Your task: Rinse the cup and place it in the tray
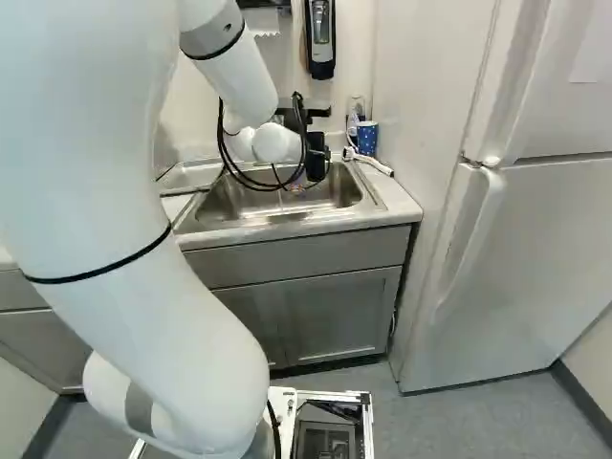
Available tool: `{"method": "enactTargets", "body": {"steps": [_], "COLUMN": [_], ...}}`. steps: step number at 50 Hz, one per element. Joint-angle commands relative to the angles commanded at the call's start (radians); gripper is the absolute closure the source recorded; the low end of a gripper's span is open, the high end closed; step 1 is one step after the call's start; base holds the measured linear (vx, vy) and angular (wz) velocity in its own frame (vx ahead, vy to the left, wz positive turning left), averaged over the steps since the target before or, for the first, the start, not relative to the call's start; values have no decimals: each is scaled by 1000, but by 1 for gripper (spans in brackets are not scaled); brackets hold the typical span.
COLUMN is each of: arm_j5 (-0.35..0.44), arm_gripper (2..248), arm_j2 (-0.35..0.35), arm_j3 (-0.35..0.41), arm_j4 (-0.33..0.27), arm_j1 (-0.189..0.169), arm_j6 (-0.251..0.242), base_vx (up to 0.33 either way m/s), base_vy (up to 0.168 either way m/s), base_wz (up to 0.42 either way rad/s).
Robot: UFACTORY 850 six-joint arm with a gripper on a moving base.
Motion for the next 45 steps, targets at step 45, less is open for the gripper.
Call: {"method": "enactTargets", "body": {"steps": [45], "arm_j5": [0], "arm_gripper": [126], "arm_j2": [-14], "arm_j3": [43], "arm_j4": [0], "arm_j1": [21], "arm_j6": [0], "base_vx": [0], "base_vy": [0], "base_wz": [0]}}
